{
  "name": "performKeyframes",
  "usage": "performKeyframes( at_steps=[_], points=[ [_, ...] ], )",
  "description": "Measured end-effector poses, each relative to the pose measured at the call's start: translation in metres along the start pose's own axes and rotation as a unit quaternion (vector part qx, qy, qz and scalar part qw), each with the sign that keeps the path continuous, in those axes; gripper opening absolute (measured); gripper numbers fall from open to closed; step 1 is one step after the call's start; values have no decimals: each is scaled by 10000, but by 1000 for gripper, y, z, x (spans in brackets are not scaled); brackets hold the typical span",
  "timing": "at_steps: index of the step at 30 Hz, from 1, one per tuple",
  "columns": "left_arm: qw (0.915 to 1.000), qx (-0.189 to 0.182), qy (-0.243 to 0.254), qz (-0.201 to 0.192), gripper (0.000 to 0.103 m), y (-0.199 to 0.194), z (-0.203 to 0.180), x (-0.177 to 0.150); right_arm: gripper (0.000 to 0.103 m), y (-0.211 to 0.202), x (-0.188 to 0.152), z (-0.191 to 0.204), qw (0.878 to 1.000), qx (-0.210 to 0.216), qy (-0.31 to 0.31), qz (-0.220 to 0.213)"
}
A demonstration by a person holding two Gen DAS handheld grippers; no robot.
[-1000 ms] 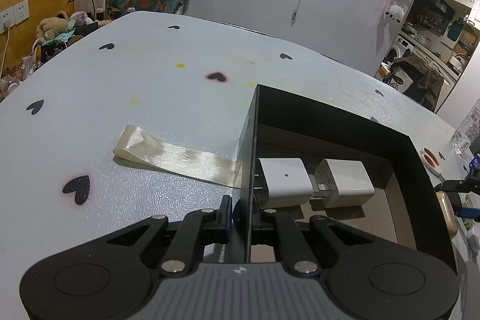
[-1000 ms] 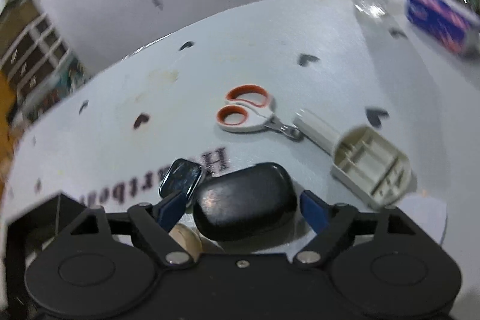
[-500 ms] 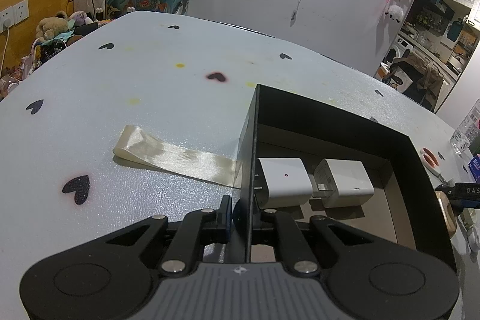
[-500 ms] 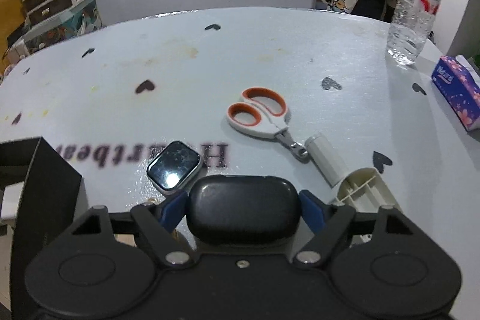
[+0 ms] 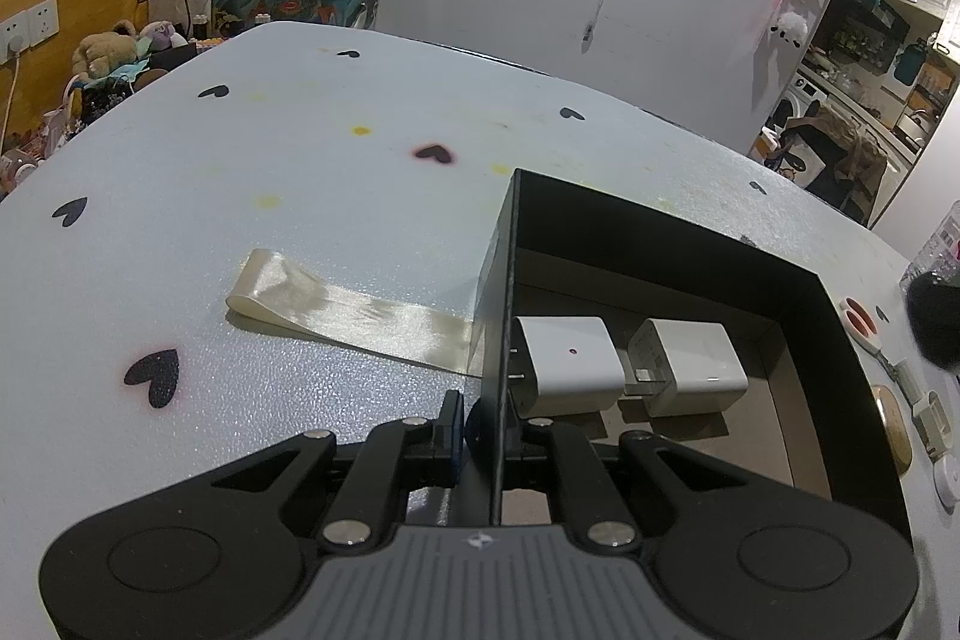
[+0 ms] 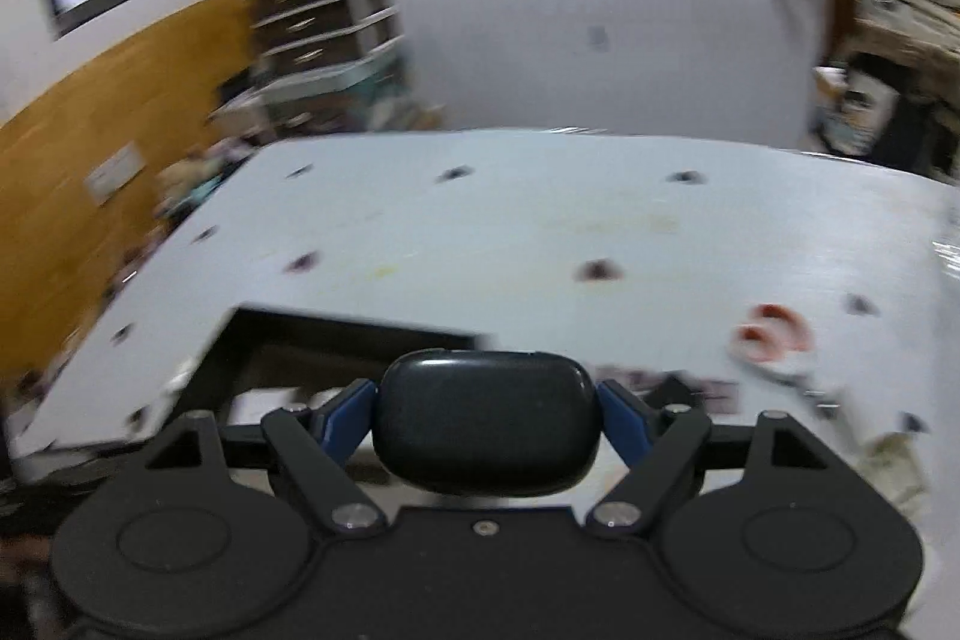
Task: Organize rigid objects
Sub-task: 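Carry the black oval case into the box and open the right tool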
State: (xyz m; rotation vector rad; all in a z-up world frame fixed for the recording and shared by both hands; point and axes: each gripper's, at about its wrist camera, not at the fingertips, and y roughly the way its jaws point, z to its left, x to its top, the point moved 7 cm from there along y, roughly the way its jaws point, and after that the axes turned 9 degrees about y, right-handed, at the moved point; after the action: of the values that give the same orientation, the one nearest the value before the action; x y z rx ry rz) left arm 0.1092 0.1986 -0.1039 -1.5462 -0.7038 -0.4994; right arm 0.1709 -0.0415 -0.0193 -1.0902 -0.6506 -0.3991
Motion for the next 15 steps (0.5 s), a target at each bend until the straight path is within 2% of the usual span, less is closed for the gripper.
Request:
performKeyframes(
  at_steps=[4, 8, 12, 15],
  points=[
    [10000, -13, 2, -6, 10, 0, 1, 0, 81, 19, -15, 42, 9978, 303, -236, 533],
    [10000, -35, -2, -21, 10, -1, 2, 0, 81, 46, -34, 74, 9927, 347, -373, 1089],
    [10000, -54, 6, -31, 10, -1, 3, -1, 81, 75, -49, 80, 9887, 107, -294, 1467],
    [10000, -74, 21, -42, 10, -2, 3, -1, 81, 88, -47, 83, 9897, -185, -283, 1388]
  ],
)
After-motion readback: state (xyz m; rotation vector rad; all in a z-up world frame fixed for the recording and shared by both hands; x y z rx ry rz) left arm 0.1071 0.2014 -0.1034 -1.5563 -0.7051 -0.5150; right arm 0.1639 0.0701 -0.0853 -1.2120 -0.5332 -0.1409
